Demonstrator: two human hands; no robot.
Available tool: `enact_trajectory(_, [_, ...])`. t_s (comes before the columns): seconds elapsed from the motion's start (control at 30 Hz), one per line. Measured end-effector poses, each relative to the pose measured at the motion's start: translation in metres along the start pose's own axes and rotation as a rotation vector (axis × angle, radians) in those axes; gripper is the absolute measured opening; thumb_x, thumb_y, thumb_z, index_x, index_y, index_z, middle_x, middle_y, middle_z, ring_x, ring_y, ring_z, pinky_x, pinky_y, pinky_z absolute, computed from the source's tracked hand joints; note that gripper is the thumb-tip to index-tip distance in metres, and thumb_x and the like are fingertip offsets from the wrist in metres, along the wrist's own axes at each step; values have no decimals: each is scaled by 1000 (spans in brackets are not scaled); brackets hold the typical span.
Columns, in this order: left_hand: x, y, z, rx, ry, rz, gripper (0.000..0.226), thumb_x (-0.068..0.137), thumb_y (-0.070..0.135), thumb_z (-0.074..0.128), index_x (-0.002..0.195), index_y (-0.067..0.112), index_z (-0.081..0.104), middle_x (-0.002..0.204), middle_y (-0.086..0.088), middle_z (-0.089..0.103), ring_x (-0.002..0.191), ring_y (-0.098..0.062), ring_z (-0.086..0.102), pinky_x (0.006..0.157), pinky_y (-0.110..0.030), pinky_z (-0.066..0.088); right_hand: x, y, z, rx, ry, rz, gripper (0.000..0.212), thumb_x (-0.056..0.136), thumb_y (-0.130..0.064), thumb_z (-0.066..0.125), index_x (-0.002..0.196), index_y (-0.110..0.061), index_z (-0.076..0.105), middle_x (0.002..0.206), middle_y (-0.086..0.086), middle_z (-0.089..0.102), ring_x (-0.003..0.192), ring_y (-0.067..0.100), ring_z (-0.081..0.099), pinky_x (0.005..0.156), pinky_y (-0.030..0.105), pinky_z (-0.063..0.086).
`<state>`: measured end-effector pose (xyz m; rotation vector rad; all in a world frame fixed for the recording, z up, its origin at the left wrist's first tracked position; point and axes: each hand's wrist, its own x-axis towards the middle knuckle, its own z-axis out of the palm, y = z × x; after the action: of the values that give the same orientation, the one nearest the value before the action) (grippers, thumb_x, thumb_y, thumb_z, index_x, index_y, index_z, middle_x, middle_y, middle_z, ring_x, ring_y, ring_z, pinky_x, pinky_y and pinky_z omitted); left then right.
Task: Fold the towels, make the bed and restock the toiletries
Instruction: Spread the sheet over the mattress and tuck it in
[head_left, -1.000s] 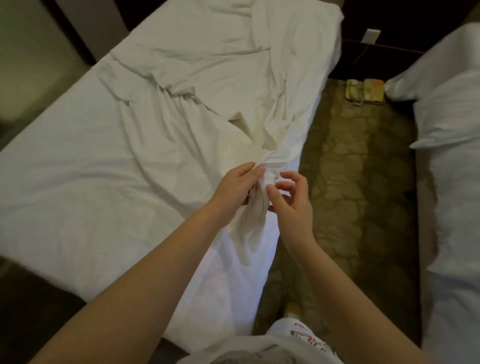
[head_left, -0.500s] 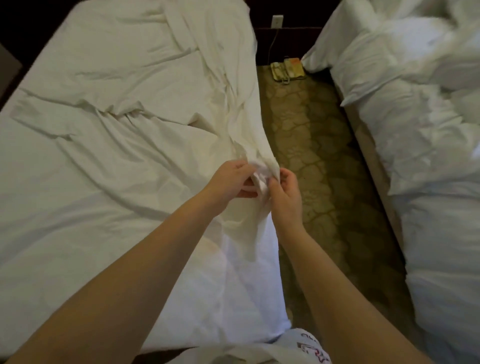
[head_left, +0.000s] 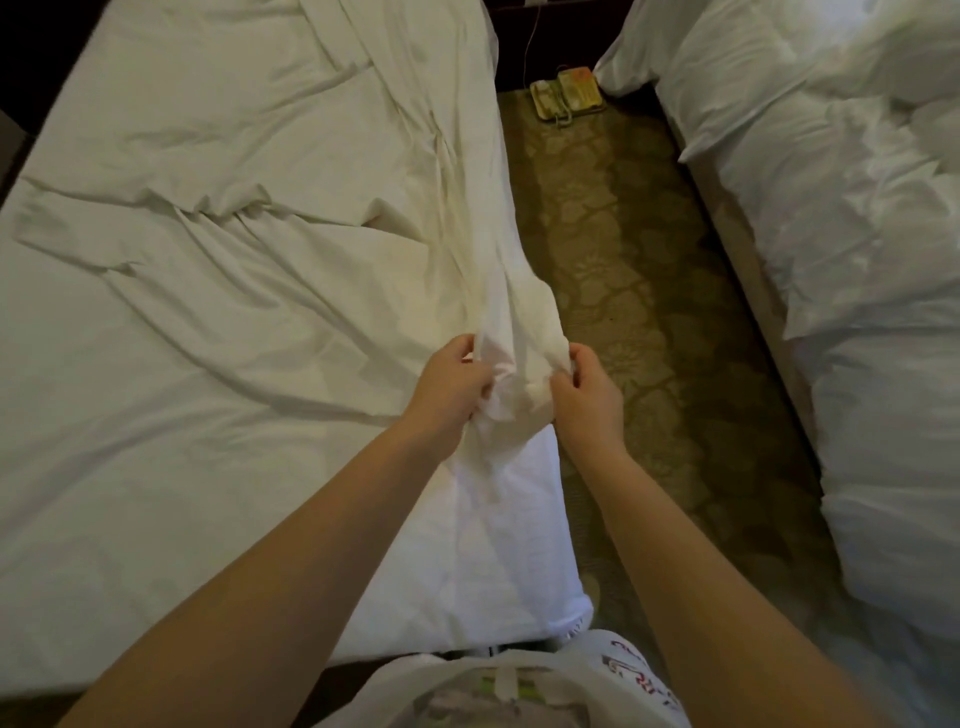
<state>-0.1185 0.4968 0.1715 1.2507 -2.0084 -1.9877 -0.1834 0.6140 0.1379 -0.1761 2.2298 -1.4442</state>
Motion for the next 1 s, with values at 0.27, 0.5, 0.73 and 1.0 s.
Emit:
enact_trajectory(0.27, [-29,22,11,455,102,330,41,96,22,46,57,11,44,59,-8,46,57,-16,44,57,-28,33,-13,-4,-18,22,180,-143,14,92,-20,56,80,-23,50,75,-4,51,64,8,46,63,27,45])
enact_trajectory(0.5, [-42,33,31,309,24,182,33,96,21,43,63,15,46,69,-12,51,77,-32,59,80,-47,55,-37,-18,-18,87,-32,-254,13,95,-14,53,90,-26,56,70,-11,56,60,-6,53,54,9,41])
enact_trajectory(0.73, [-42,28,36,244,-40,-28,40,92,44,53,92,5,61,88,-12,68,82,-24,68,74,-37,59,-54,-16,-20,111,-74,-271,14,94,-14,54,92,-25,63,79,-9,65,72,0,60,63,16,49])
enact_trajectory(1.0, [-31,37,39,271,-12,-111,21,88,9,46,67,7,51,69,-12,56,66,-23,59,66,-31,55,-61,-3,-26,-125,52,-442,16,93,-11,57,89,-26,52,76,-16,51,70,-4,52,55,11,40])
